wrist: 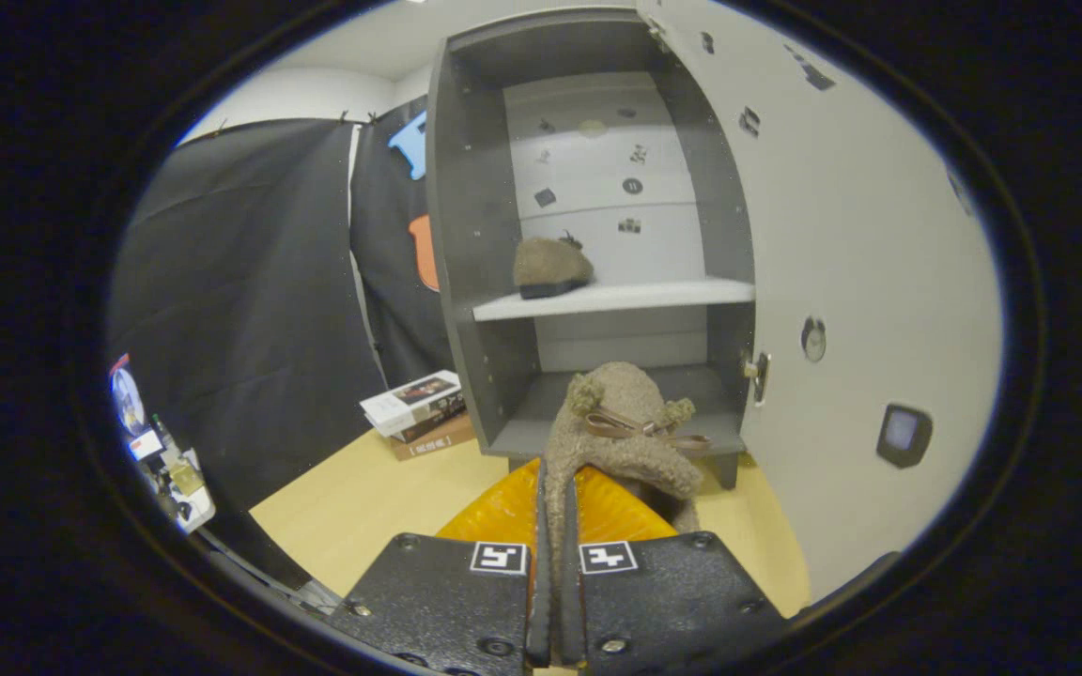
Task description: Open the shoe cabinet door, grab the shoes and put them into the shoe cabinet, then close the shoe cabinet door.
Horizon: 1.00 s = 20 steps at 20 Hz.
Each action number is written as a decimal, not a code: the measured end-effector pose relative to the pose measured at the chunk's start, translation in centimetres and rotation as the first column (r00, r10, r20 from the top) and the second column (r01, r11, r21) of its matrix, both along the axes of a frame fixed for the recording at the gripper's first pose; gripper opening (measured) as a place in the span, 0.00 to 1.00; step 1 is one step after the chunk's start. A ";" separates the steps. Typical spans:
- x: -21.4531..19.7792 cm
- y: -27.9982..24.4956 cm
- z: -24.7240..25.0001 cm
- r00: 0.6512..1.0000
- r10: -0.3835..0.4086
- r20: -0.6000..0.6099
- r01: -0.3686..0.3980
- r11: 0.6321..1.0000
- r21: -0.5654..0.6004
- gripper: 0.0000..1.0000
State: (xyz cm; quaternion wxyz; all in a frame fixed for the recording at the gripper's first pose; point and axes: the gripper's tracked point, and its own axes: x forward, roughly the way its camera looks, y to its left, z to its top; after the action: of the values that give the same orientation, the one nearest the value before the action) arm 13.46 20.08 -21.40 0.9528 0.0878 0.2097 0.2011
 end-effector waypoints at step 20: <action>12.7 -3.7 16.7 0.971 -0.155 0.180 0.179 0.976 -0.124 0.08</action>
State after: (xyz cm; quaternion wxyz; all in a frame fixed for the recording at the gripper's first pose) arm 26.16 16.35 -4.74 0.9846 0.0208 0.1333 0.1116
